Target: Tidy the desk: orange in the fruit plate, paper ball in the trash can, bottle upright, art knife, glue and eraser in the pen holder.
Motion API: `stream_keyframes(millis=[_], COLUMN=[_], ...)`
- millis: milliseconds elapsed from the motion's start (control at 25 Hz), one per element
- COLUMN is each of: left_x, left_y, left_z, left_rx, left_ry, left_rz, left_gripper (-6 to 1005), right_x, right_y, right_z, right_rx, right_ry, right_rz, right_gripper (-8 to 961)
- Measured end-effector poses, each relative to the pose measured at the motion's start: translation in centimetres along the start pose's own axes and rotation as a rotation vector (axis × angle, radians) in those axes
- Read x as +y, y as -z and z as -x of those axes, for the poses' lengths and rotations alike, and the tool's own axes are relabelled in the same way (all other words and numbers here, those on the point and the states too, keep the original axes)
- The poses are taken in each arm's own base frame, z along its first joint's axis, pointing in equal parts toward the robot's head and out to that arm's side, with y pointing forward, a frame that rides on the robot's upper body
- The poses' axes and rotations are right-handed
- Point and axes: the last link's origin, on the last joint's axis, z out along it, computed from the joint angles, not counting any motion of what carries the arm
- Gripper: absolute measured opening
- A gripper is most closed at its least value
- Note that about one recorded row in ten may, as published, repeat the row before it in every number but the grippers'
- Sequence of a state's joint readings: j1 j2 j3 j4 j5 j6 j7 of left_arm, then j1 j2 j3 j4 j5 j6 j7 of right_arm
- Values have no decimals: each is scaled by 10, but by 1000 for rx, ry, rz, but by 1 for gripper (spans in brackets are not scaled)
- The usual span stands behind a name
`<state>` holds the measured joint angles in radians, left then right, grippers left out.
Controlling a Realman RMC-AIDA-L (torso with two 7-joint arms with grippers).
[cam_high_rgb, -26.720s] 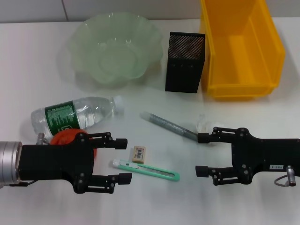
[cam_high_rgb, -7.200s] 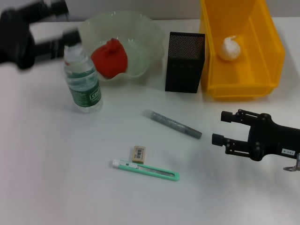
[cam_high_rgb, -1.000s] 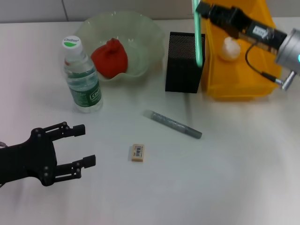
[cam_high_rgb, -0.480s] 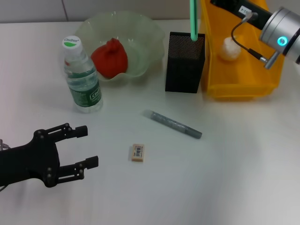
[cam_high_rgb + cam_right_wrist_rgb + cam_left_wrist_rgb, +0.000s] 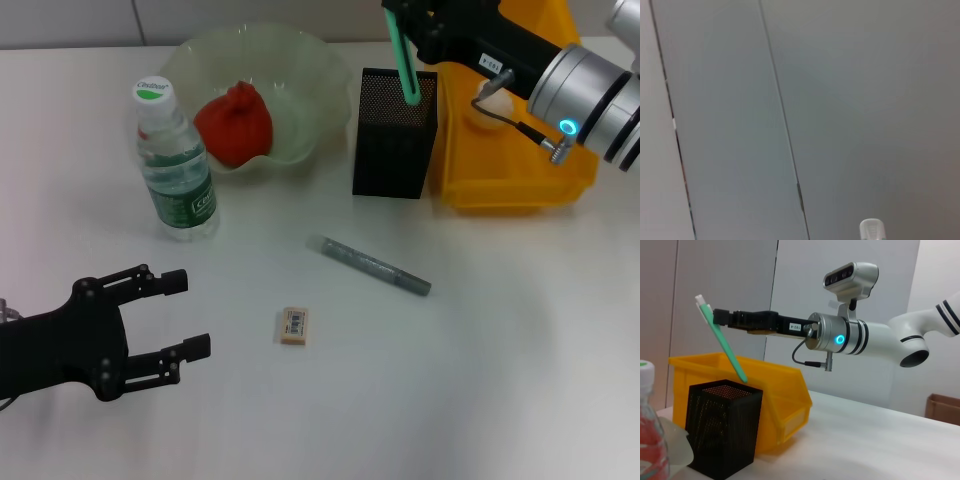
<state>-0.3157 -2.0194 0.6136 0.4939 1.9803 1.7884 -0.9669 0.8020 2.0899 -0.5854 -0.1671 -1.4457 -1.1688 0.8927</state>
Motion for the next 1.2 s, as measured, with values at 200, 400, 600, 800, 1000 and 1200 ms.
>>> stream_keyframes(millis=[200,400,600,800,1000,1200], left_x=[1,2,2,3,3,3], left_y=[1,2,3,3,2,2], left_z=[0,2,2,3,3,3], left_rx=[1,1,0,-4,-6,-13], left_ry=[2,6,9,11,12,11], left_rz=[1,-3,-4,1,6,13], left_gripper=[778,778,778,778,778,778], right_x=[-2,-3,-1,3,18,48], right_y=[-1,1,6,20,38,33], right_z=[-3,-5,-3,11,31,35], right_rx=[19,29,-5,-107,-90,242], right_ry=[27,28,11,-88,-139,-90], right_rz=[-14,-26,-8,60,283,561], right_gripper=[182,197,425,625,779,809])
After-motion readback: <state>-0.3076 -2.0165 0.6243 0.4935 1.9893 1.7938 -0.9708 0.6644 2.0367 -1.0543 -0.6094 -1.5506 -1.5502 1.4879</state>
